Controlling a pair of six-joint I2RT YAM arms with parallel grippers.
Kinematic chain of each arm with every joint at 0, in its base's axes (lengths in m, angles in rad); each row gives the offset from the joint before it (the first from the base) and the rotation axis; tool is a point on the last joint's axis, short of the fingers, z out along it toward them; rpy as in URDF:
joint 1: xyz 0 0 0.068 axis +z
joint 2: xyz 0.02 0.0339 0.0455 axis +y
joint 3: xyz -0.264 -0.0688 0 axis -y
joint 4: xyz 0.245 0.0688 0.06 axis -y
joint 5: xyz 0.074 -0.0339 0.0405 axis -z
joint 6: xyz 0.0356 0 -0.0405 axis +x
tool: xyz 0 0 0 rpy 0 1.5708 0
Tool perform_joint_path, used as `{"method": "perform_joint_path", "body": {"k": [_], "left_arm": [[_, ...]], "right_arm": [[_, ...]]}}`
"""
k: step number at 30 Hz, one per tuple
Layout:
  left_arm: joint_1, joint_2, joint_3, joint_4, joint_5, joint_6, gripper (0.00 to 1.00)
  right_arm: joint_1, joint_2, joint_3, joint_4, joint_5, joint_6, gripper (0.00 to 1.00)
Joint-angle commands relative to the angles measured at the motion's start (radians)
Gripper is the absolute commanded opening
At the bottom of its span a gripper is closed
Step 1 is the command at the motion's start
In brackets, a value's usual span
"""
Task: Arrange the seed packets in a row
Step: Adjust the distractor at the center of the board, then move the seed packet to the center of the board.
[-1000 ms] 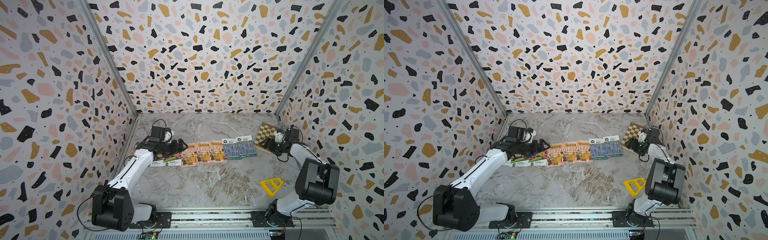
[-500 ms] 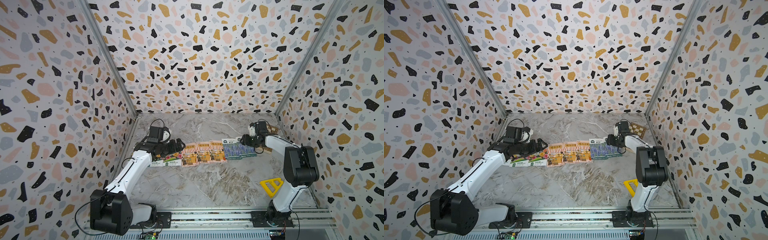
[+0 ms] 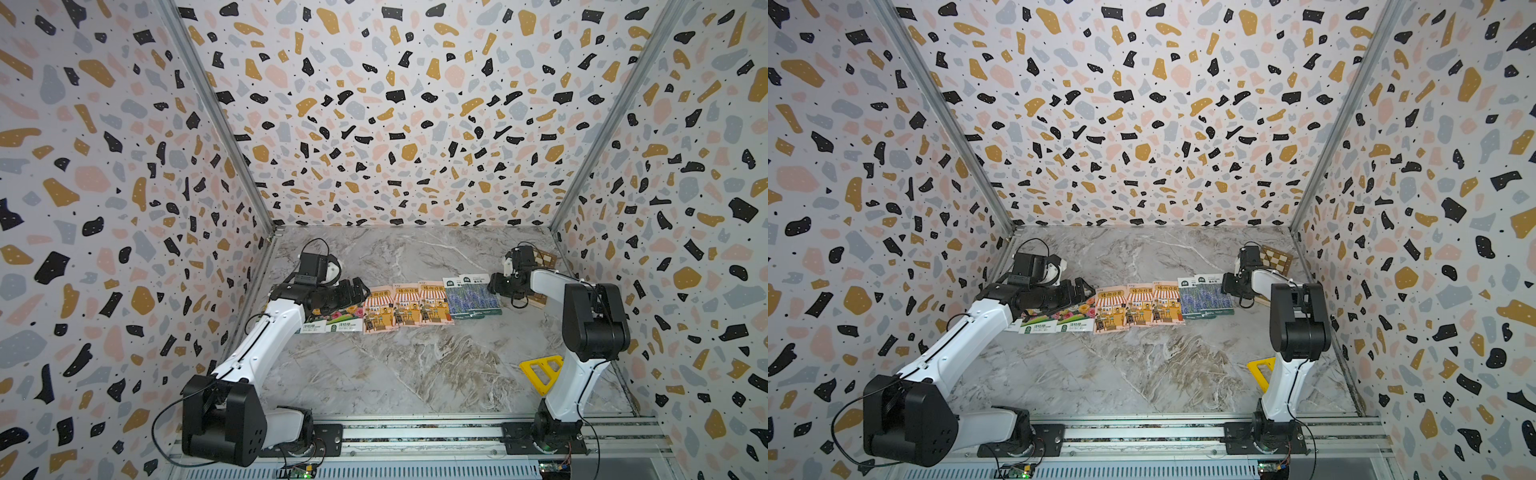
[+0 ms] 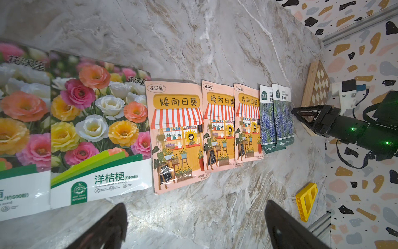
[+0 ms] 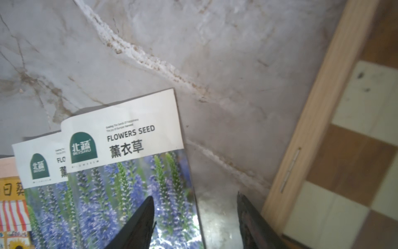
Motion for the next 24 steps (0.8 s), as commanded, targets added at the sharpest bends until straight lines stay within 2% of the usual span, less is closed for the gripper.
{"method": "perform_joint_path", "body": {"k": [1, 3, 6, 14, 20, 24], "left_arm": [[0.005, 0.005, -0.008, 0.002, -0.008, 0.017, 0.98], [0.005, 0.007, -0.008, 0.002, -0.009, 0.017, 0.98], [0.005, 0.006, -0.01, 0.002, -0.011, 0.017, 0.98], [0.008, 0.006, -0.013, 0.0, -0.016, 0.018, 0.98], [0.007, 0.007, -0.014, -0.001, -0.019, 0.019, 0.98], [0.009, 0.007, -0.015, 0.0, -0.019, 0.02, 0.98]], "right_arm": [[0.005, -0.026, 0.006, -0.032, 0.02, -0.013, 0.62], [0.035, -0.044, 0.019, -0.045, 0.047, -0.02, 0.61], [0.101, -0.065, 0.037, -0.073, 0.151, -0.016, 0.62], [0.295, -0.008, 0.092, -0.125, 0.325, -0.024, 0.76], [0.32, 0.052, 0.129, -0.133, 0.306, -0.002, 0.77], [0.319, 0.071, 0.134, -0.139, 0.301, 0.008, 0.73]]}}
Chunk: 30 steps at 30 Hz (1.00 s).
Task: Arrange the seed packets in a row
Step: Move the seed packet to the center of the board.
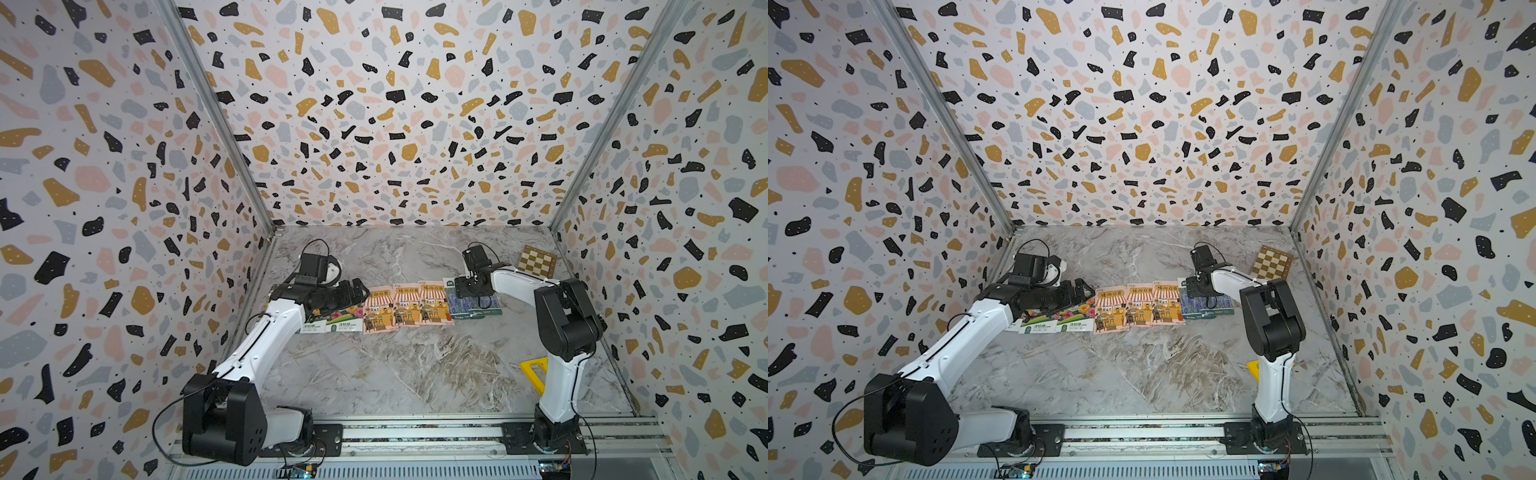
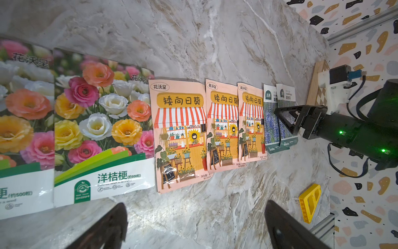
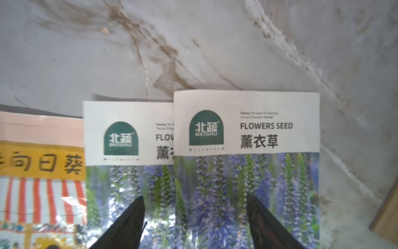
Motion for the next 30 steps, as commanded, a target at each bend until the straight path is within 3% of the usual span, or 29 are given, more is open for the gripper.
{"method": "perform_joint_path", "body": {"k": [1, 7, 9, 21, 30], "left_arm": [[0.008, 0.003, -0.01, 0.001, -0.008, 0.017, 0.98], [0.009, 0.005, -0.011, 0.003, -0.007, 0.017, 0.98], [0.009, 0.005, -0.013, 0.004, -0.007, 0.017, 0.98], [0.009, 0.002, -0.013, 0.005, -0.004, 0.016, 0.98], [0.01, -0.001, -0.012, 0.001, -0.008, 0.014, 0.98]], "right_arm": [[-0.005, 0.003, 0.021, -0.046, 0.02, 0.018, 0.71], [-0.034, -0.004, -0.008, -0.037, -0.022, 0.041, 0.54], [-0.047, -0.011, -0.019, -0.032, -0.033, 0.047, 0.53], [-0.106, -0.067, -0.076, -0.039, 0.001, 0.044, 0.56], [-0.127, -0.117, -0.088, -0.027, -0.059, 0.043, 0.61]]}}
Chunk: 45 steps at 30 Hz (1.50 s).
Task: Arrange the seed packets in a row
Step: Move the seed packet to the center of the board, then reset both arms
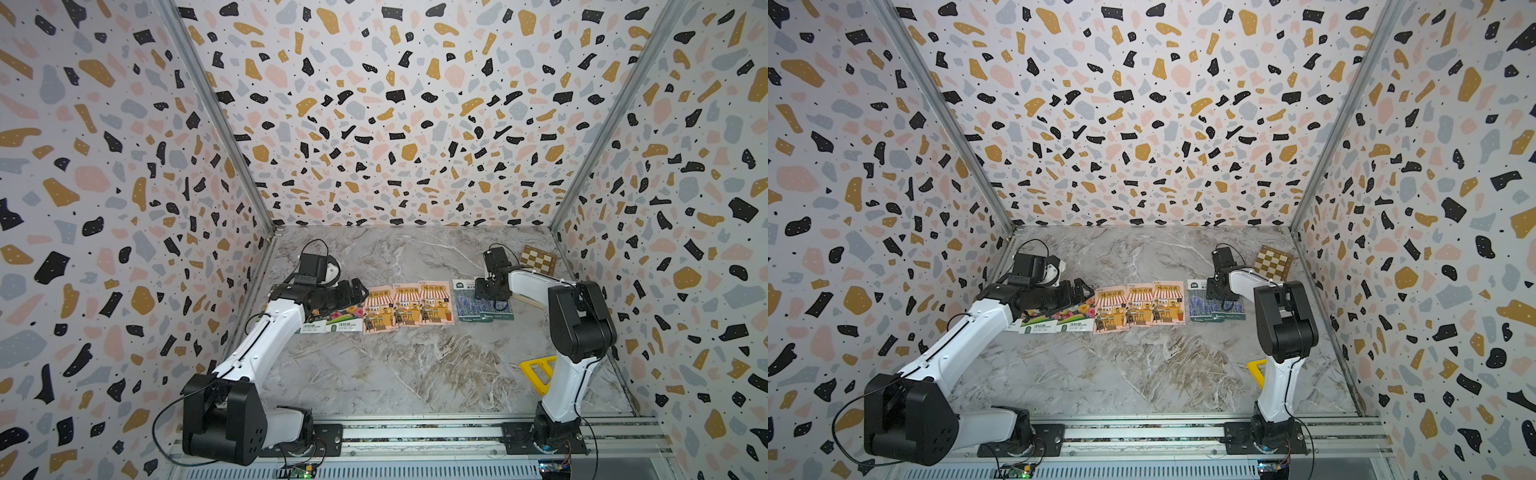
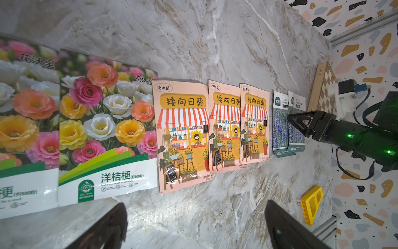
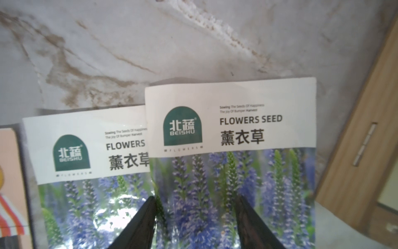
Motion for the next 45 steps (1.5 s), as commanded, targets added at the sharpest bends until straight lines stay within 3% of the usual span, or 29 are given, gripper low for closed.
{"method": "perform_joint_path", "body": {"k": [1, 11, 14, 19, 24, 28, 32, 37, 40, 45], "left_arm": [[0.005, -0.004, -0.01, -0.001, -0.004, 0.014, 0.98], [0.005, -0.082, 0.01, 0.011, -0.115, -0.009, 0.99], [0.005, -0.13, 0.011, 0.072, -0.233, -0.05, 0.99], [0.006, -0.197, -0.087, 0.316, -0.496, -0.063, 0.99], [0.007, -0.206, -0.242, 0.573, -0.81, 0.054, 0.99], [0.012, -0.214, -0.395, 0.807, -0.932, 0.199, 0.99], [0.043, -0.181, -0.462, 0.88, -0.947, 0.262, 0.99], [0.085, -0.093, -0.501, 0.934, -0.862, 0.31, 0.99], [0.129, -0.024, -0.516, 0.984, -0.7, 0.339, 0.99], [0.155, 0.056, -0.556, 1.11, -0.522, 0.383, 0.99]], "right_arm": [[0.0, -0.068, -0.001, -0.035, -0.019, 0.004, 0.62], [-0.079, -0.347, -0.084, 0.069, -0.092, 0.017, 0.8], [-0.134, -0.462, -0.162, 0.187, -0.071, -0.003, 0.85], [-0.208, -0.601, -0.313, 0.387, 0.029, -0.033, 0.97], [-0.243, -0.648, -0.467, 0.545, 0.146, -0.037, 1.0], [-0.243, -0.611, -0.561, 0.652, 0.205, -0.045, 1.0], [-0.244, -0.586, -0.666, 0.774, 0.21, -0.068, 1.0], [-0.241, -0.6, -0.787, 0.961, 0.168, -0.128, 1.0], [-0.18, -0.576, -0.841, 1.104, 0.246, -0.198, 1.0], [-0.127, -0.534, -0.911, 1.286, 0.218, -0.25, 1.0]]}}
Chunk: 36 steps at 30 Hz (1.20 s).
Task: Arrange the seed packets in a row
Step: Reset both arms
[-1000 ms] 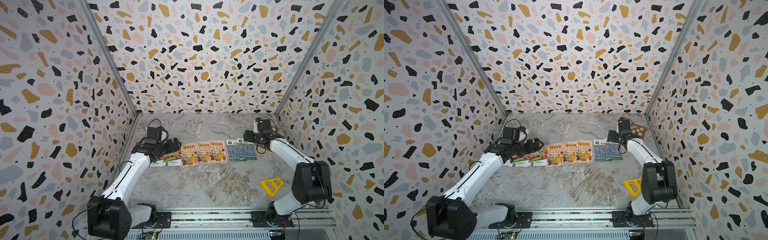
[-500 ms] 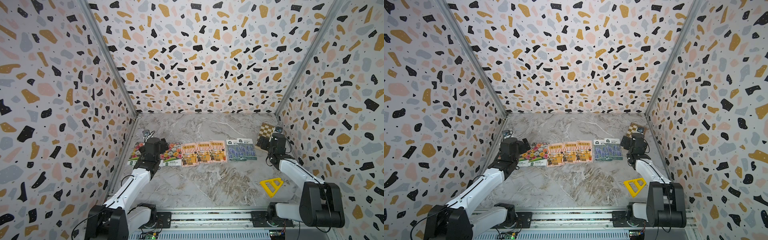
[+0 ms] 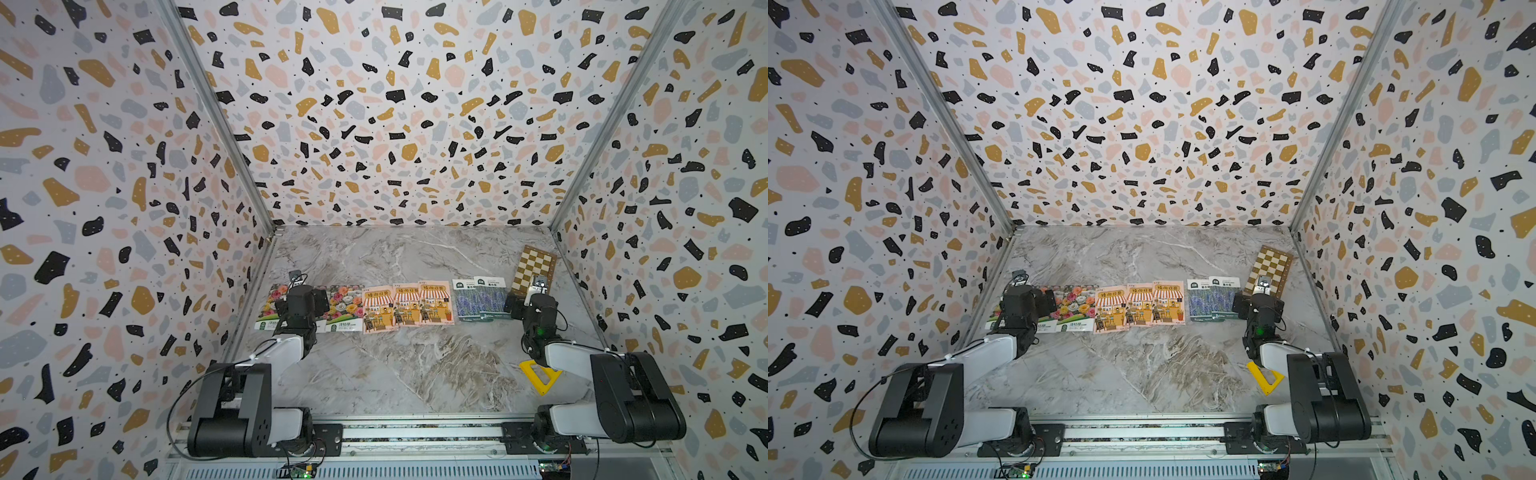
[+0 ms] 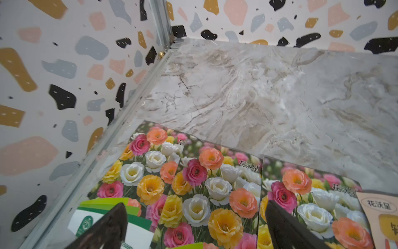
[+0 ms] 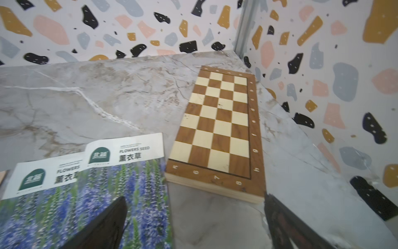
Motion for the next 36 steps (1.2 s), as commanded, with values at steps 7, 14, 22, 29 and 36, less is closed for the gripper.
{"method": "perform_joint_path", "body": {"k": [7, 14, 22, 29, 36], "left_arm": [[0.017, 0.042, -0.088, 0.268, 0.286, 0.107, 0.99], [0.018, 0.066, -0.133, 0.363, 0.324, 0.124, 0.99], [0.017, 0.071, -0.119, 0.339, 0.316, 0.119, 0.99], [0.017, 0.065, -0.125, 0.342, 0.282, 0.103, 0.99], [0.015, 0.067, -0.122, 0.338, 0.278, 0.105, 0.99]], "right_arm": [[0.008, 0.025, -0.125, 0.368, -0.112, -0.088, 1.0], [-0.005, 0.092, -0.161, 0.484, -0.171, -0.097, 1.0], [-0.01, 0.102, -0.135, 0.448, -0.171, -0.094, 1.0], [-0.01, 0.102, -0.133, 0.445, -0.169, -0.093, 1.0], [-0.01, 0.102, -0.134, 0.445, -0.169, -0.093, 1.0]]}}
